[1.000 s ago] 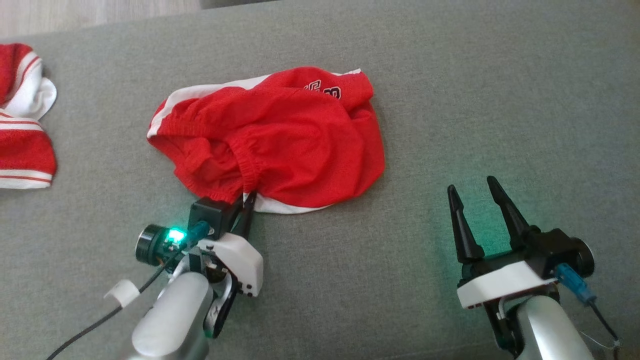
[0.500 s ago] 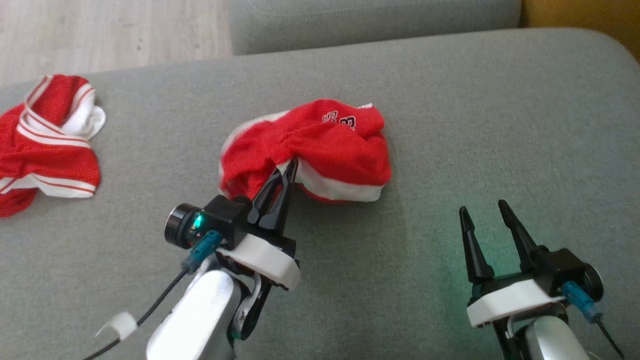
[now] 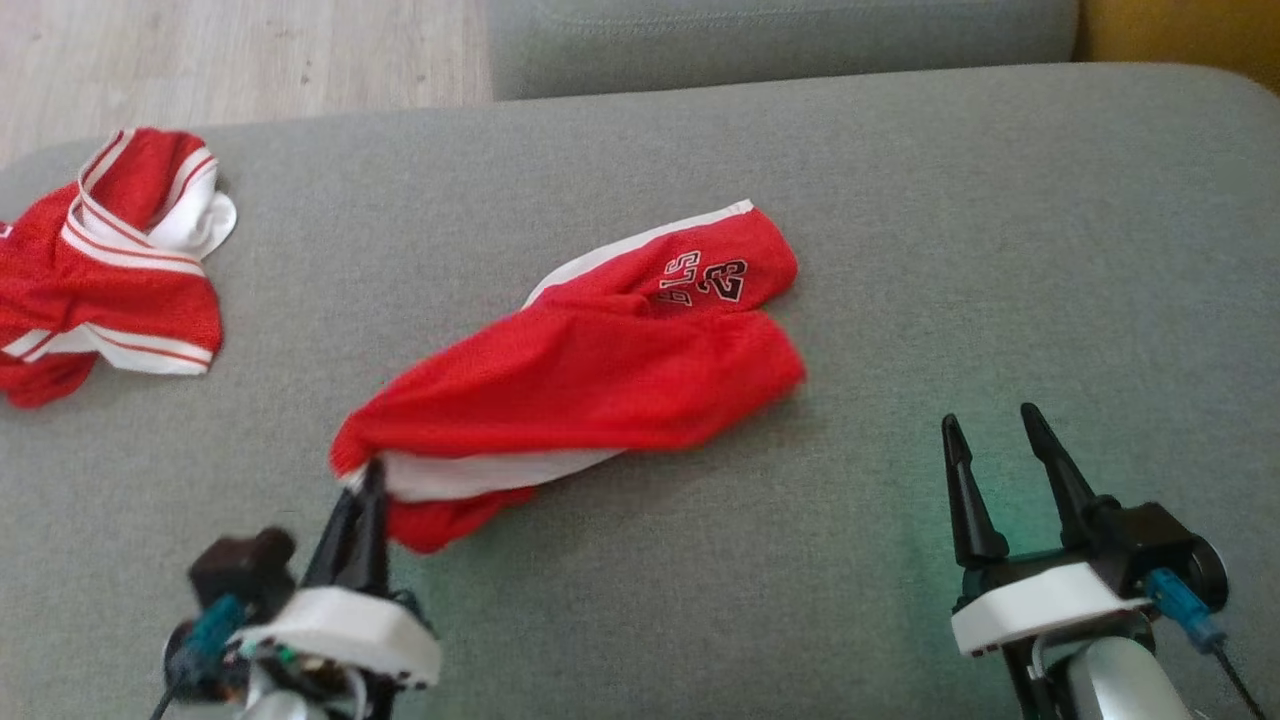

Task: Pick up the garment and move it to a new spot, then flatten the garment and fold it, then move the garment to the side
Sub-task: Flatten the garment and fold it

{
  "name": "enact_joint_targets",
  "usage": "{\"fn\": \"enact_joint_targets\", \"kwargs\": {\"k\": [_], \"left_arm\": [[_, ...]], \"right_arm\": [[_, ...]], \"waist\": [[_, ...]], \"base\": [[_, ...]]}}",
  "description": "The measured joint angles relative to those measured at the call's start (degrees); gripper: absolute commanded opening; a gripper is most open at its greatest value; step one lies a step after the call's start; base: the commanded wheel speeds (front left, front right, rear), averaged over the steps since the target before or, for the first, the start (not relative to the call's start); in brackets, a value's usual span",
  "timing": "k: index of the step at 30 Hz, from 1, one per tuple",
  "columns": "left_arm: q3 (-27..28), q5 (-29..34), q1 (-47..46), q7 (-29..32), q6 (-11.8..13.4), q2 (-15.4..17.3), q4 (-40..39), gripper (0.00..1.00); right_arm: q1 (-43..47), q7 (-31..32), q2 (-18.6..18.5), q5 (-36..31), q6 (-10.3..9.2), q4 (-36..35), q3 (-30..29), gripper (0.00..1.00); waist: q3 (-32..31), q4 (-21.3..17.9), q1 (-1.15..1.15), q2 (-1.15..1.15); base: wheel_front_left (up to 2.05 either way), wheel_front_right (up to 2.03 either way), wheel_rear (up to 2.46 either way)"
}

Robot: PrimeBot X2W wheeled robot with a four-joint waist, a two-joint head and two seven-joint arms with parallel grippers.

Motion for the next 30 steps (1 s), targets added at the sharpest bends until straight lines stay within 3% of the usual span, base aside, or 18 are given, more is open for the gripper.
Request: {"fn": "enact_joint_targets", "kwargs": {"k": [10, 15, 16, 17, 18, 25, 30], "left_arm": [[3.22, -2.85, -1.12, -6.09, -1.8, -0.71, 10.58, 0.0], [3.18, -2.79, -5.58, -9.43, -4.04, -1.02, 16.06, 0.0], [3.09, -2.71, -6.1, -9.65, -4.12, -1.1, 16.64, 0.29], [3.04, -2.71, -6.49, -9.98, -4.3, -1.18, 17.33, 0.81], [2.97, -2.71, -6.7, -10.2, -4.65, -1.18, 17.92, 1.0], [2.65, -2.22, -6.45, -11.65, -5.09, -1.25, 19.38, 1.0], [2.55, -1.4, -3.83, -12.89, -4.53, -1.16, 15.92, 1.0]], "right_arm": [[-0.49, 0.0, 0.0, -1.09, 0.0, 0.04, 0.07, 1.0], [-1.79, 0.0, 0.0, -1.49, 0.0, 0.15, 0.26, 1.0], [-1.81, 0.0, 0.0, -1.49, 0.0, 0.2, 0.26, 1.0], [-1.81, 0.0, 0.0, -1.49, 0.0, 0.29, 0.31, 1.0], [-1.81, 0.0, 0.0, -1.49, 0.0, 0.44, 0.34, 1.0], [-1.77, 0.0, 0.0, -1.49, 0.0, 1.01, 0.52, 1.0], [-1.26, 0.0, -0.01, -1.46, 0.0, 1.63, 2.02, 1.0]], "waist": [[2.4, 0.8, 0.0, 0.0], [3.0, 1.42, 0.0, 0.0], [2.98, 1.5, 0.0, 0.0], [2.92, 1.56, 0.0, 0.0], [2.81, 1.6, 0.0, 0.0], [1.15, 2.22, 0.0, 0.0], [-0.52, 3.28, 0.0, 0.0]], "base": [[0.0, 0.0, 0.0], [0.0, 0.0, 0.0], [0.0, 0.0, 0.0], [0.0, 0.0, 0.0], [0.0, 0.0, 0.0], [0.0, 0.0, 0.0], [0.0, 0.0, 0.0]]}}
